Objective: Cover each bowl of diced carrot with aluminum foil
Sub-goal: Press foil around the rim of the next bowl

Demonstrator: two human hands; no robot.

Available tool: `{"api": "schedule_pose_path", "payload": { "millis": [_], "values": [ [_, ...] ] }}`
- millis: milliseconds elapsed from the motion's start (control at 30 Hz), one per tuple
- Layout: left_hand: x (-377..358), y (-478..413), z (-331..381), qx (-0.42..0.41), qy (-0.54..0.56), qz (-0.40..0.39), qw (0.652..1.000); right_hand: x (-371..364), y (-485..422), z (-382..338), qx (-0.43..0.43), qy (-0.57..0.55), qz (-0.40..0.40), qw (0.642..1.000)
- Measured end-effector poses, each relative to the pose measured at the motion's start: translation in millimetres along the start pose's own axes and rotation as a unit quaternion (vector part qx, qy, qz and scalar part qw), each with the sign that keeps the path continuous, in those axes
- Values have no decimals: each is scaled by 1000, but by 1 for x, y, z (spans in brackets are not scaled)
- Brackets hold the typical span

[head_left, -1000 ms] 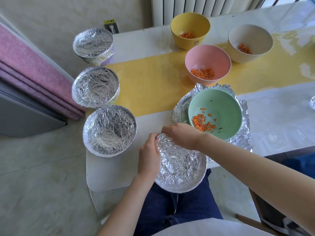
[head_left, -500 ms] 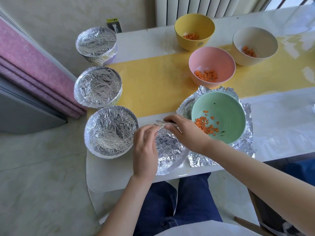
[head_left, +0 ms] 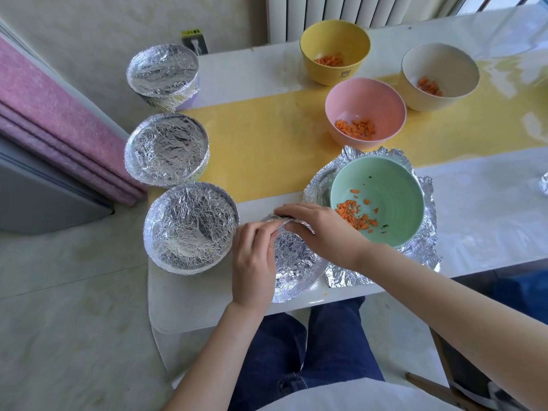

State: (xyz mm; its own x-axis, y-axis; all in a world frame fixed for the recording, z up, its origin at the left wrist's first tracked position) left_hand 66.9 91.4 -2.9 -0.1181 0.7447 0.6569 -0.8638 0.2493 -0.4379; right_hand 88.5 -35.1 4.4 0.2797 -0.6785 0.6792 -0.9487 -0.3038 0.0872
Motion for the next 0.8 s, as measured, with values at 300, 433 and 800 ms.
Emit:
{"api": "schedule_pose_path", "payload": {
  "millis": [300,433,800],
  "values": [
    [-4,-1,-2,-7,-26,-7,1000,0,1,-1,24,56,4,998],
    [-3,0,-3,-6,-28,3,1000,-4,-1,0,42,108,-3,993],
    [-7,-5,-1,-27,-56,-8,998,-1,-6,2,13,138,-98,985]
  ]
}}
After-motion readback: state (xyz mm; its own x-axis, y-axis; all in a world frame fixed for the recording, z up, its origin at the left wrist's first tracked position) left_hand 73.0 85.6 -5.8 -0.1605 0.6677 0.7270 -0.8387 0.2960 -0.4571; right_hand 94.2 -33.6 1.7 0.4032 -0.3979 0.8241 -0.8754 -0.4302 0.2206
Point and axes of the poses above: each hand's wrist, its own y-axis away from the middle knuckle, its own x-axis out of the back of the hand, z = x × y, the point moved 6 cm from there along -y, towards the middle knuckle, and after that the axes turned 2 degrees about -z, right-handed, at the moved point
